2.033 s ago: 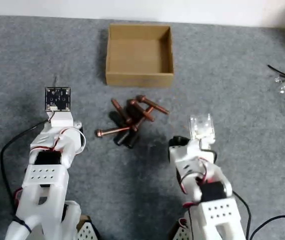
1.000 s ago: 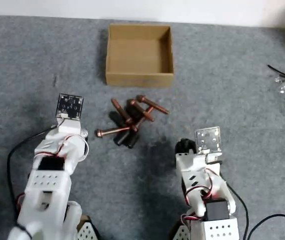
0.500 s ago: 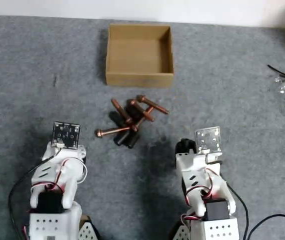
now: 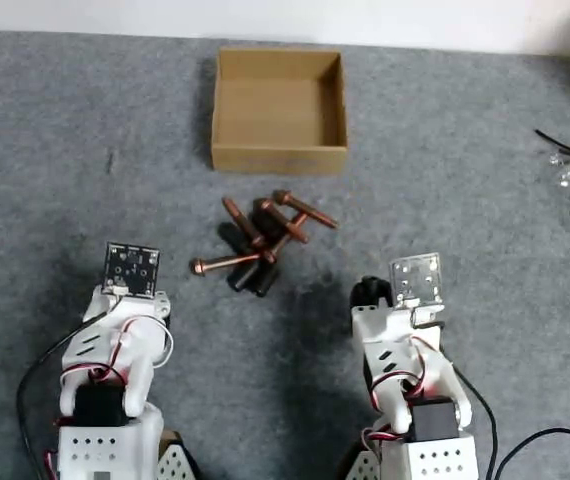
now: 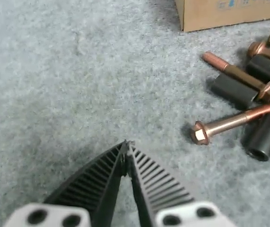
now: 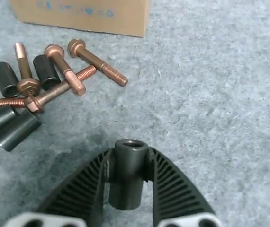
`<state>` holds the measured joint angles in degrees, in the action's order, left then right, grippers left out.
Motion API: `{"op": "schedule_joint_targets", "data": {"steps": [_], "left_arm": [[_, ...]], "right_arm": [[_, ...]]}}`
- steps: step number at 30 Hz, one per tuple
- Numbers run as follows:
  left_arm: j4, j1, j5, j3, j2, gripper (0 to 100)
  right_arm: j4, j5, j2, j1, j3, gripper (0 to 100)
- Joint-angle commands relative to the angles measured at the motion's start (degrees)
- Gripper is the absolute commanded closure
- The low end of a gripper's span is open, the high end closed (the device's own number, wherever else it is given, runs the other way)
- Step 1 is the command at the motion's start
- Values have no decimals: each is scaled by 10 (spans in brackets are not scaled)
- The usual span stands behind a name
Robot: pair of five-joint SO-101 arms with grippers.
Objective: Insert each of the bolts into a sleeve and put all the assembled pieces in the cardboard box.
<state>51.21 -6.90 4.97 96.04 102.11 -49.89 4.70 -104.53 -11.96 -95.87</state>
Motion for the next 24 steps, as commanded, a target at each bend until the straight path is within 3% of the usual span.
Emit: {"op": "schedule_joint_targets", "data": {"steps": [1,9,24], "left_arm": [[-7,41,-2,-74,4,989],[-9,125,-69,-181,-51,989],[-68,309,-236,-500,-611,989]], "right_arm": [[22,6,-8,6,-19,995],[23,6,-8,6,-19,995],[42,6,-8,15,-21,995]]}}
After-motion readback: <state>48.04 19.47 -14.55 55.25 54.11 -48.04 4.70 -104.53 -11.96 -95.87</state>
